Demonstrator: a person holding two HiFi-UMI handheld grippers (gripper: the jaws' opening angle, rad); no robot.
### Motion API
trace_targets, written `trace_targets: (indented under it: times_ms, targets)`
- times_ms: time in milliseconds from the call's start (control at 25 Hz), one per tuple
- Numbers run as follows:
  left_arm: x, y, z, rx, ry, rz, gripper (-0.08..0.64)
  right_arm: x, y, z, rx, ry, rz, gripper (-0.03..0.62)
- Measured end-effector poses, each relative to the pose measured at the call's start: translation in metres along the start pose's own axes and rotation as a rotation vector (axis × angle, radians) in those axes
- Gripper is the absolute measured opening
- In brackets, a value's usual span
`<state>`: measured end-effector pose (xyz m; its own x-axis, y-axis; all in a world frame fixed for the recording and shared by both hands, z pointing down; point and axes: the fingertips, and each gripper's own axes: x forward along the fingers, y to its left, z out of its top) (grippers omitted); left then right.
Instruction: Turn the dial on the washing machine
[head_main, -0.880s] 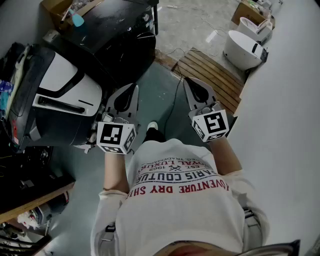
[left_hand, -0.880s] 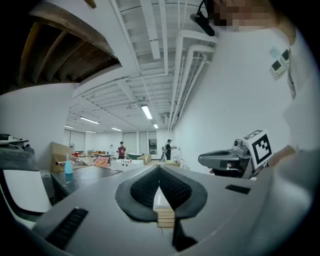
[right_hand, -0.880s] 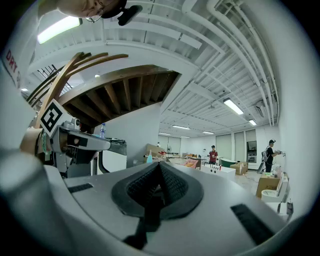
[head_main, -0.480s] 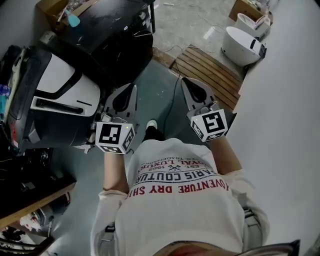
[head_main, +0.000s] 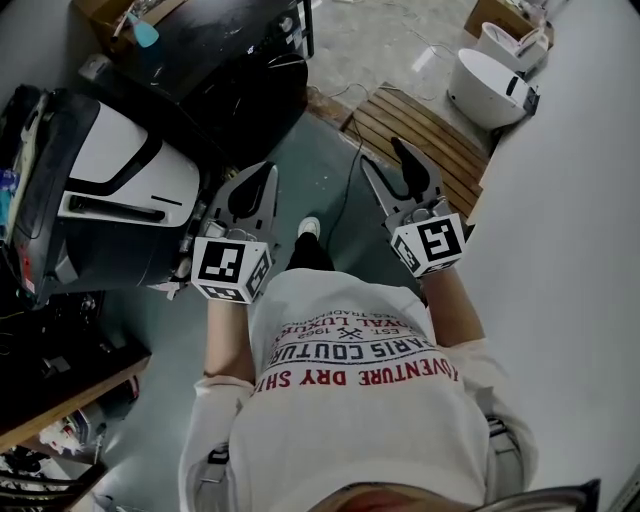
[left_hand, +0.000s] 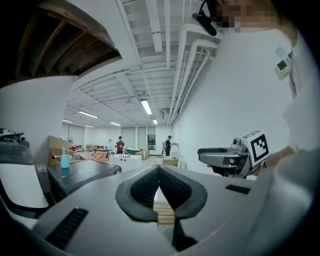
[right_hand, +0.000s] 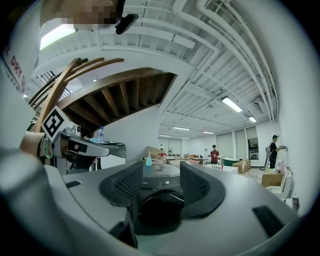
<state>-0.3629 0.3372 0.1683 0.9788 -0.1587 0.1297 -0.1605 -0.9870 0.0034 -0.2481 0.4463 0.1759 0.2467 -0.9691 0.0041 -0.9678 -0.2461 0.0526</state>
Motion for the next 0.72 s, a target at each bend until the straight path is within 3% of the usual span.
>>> trace_targets:
  times_ms: [360,720]
  targets:
    - [0.074,0.061,-0.029,-0.049,0.037,-0.018,0.015,0.083,-0.035,-0.034,0.007,0.065,-0.007,0.232]
    - [0.198,0.182,-0.021,-0.082,0.019,-0.01,0.015,0.242,-0.088,-0.05,-0.022,0.137,0.062,0.232]
